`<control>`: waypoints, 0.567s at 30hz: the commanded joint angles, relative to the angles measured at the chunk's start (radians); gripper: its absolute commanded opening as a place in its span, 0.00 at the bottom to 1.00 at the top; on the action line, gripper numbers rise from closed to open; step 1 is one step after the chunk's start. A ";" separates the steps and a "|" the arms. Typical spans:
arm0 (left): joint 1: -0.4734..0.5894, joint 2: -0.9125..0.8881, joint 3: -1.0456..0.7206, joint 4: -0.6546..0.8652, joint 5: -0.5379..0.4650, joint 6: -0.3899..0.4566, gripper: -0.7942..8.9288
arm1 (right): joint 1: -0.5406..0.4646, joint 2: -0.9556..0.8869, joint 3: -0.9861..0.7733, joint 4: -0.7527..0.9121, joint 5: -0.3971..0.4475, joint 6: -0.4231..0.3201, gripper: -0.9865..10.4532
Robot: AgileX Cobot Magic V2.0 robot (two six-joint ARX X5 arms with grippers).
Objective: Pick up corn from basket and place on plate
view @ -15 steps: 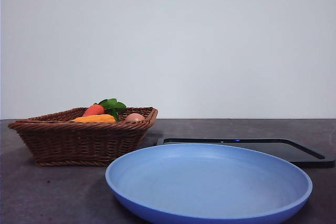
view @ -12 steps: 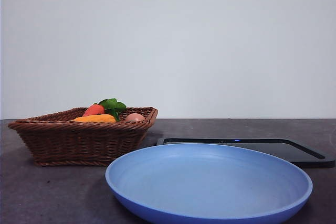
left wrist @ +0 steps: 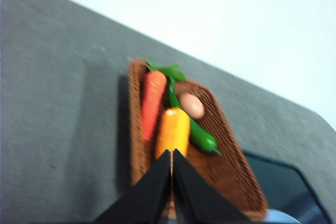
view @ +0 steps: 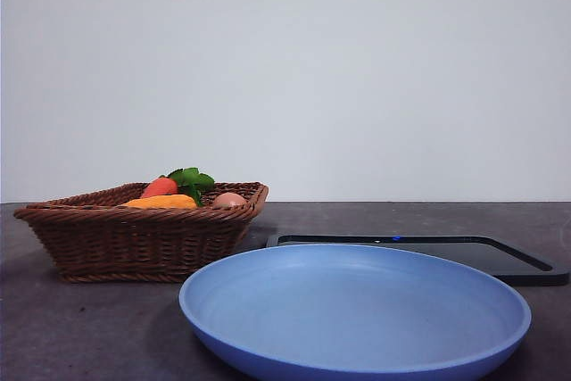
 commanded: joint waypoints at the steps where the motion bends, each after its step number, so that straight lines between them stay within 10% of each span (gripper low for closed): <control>1: 0.002 0.068 0.075 -0.020 0.058 0.042 0.09 | 0.000 0.049 0.083 -0.045 -0.047 -0.063 0.09; 17: -0.056 0.460 0.451 -0.374 0.240 0.344 0.09 | 0.040 0.422 0.458 -0.583 -0.255 -0.446 0.09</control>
